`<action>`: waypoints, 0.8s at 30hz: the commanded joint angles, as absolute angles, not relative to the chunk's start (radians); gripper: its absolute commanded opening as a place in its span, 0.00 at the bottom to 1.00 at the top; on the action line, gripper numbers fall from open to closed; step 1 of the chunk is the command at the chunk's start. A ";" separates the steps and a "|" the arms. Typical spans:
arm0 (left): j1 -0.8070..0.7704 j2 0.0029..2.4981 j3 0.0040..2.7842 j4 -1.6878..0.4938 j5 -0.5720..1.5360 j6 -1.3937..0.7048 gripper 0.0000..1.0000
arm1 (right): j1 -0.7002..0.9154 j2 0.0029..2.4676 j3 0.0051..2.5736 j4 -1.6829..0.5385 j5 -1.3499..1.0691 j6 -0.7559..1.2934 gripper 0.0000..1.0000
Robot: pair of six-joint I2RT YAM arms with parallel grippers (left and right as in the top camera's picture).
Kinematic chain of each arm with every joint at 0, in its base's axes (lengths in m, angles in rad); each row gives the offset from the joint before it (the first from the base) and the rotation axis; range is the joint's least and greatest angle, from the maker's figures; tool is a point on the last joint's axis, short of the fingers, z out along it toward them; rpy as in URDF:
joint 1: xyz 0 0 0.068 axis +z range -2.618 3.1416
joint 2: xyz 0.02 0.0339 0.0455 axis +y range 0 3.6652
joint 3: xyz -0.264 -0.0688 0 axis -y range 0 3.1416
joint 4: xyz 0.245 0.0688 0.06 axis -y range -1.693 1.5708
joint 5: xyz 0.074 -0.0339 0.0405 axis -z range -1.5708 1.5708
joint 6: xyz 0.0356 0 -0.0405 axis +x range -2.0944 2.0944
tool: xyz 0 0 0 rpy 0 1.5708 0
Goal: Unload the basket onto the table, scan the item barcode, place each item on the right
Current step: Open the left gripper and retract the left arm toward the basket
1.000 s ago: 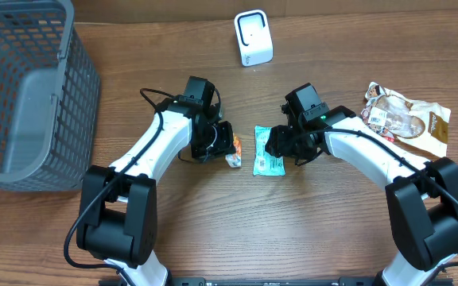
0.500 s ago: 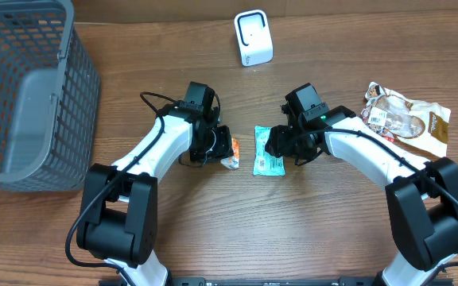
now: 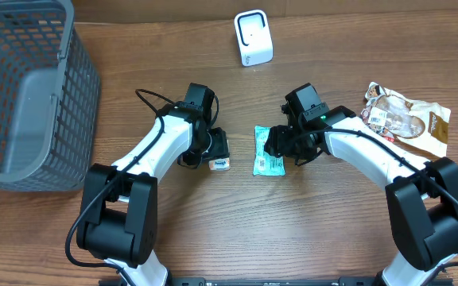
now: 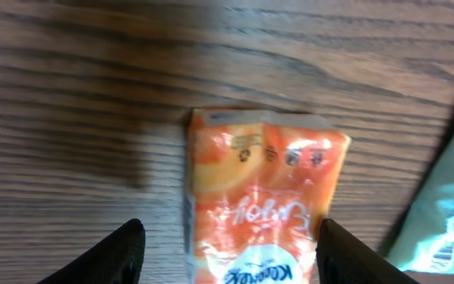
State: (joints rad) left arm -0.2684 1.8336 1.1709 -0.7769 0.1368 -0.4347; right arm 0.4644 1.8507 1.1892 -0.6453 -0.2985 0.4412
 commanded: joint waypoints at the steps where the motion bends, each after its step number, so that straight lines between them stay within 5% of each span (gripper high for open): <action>1: -0.275 1.845 1.165 -0.776 0.070 -0.434 0.61 | 0.467 1.852 1.198 -0.637 -0.290 0.439 0.64; 14: -0.226 1.828 1.279 -0.859 0.078 -0.376 0.56 | 0.581 1.852 1.198 -0.519 -0.290 0.442 0.68; 24: -0.100 1.817 1.433 -0.978 -0.057 -0.344 0.71 | 0.722 1.874 1.198 -0.301 -0.192 0.494 0.68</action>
State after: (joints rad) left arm -0.1463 1.8328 1.4117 -0.9661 0.0204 -0.3630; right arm 0.6830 1.8568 1.1889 -0.3378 -0.2771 0.4500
